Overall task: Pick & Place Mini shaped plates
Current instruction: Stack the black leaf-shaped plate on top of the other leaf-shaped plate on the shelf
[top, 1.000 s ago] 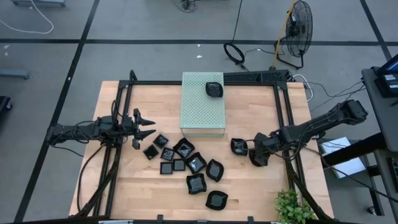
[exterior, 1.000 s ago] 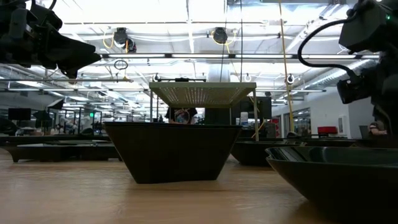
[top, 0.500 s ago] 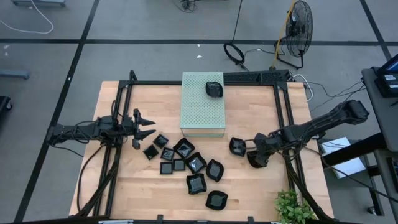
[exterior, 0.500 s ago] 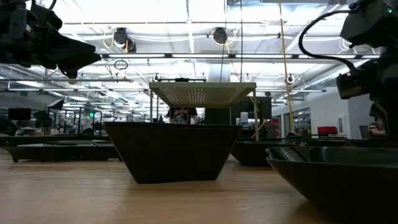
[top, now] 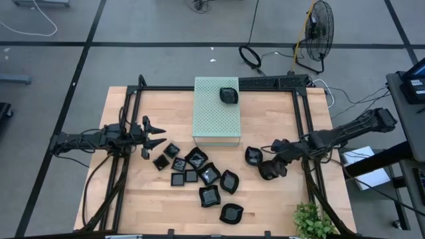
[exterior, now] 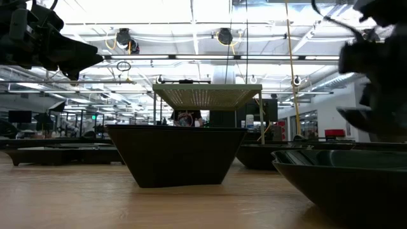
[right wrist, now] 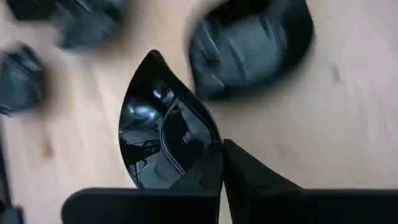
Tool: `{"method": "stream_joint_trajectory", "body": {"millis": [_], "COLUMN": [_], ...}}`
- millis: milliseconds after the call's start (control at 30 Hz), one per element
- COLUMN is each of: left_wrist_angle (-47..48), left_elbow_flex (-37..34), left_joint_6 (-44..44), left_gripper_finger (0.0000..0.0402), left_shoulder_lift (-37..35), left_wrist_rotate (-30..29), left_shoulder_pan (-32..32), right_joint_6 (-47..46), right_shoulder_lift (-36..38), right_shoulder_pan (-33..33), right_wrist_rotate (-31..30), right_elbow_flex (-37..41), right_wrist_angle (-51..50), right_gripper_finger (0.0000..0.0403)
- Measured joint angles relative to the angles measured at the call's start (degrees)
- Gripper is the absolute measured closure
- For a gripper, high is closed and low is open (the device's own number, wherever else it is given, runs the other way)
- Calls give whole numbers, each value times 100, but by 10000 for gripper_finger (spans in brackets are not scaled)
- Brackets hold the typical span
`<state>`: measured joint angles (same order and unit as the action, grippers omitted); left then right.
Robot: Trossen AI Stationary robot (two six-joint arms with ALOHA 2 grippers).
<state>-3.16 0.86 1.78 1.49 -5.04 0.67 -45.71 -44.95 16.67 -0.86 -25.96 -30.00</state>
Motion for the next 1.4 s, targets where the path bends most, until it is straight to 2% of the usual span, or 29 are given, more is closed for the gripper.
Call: {"method": "stream_joint_trajectory", "body": {"millis": [167, 400, 500, 700, 1000, 1200, 1400], "left_wrist_angle": [0, 0, 0, 0, 0, 0, 0], "left_elbow_flex": [0, 0, 0, 0, 0, 0, 0], "left_joint_6": [0, 0, 0, 0, 0, 0, -1], "left_gripper_finger": [227, 227, 227, 227, 227, 227, 227], "left_shoulder_lift": [0, -2, -1, -1, -1, -1, -1], "left_wrist_rotate": [-1, -2, -2, -2, -2, 0, -1], "left_shoulder_pan": [-2, 0, -2, -2, -1, -2, -1], "right_joint_6": [903, 2278, 2348, 2317, 2753, 3104, 3359], "right_shoulder_lift": [157, 162, 103, -497, -2387, -3657, -4481], "right_shoulder_pan": [-218, -1050, -1681, -3078, -4761, -5522, -6019], "right_wrist_rotate": [-506, -494, -385, 931, 2835, 3064, 3549], "right_elbow_flex": [0, -46, -341, -1213, -3260, -4551, -5016], "right_wrist_angle": [1387, 3201, 3100, 2779, 1984, 1403, 1296], "right_gripper_finger": [402, 402, 402, 402, 402, 403, 403]}}
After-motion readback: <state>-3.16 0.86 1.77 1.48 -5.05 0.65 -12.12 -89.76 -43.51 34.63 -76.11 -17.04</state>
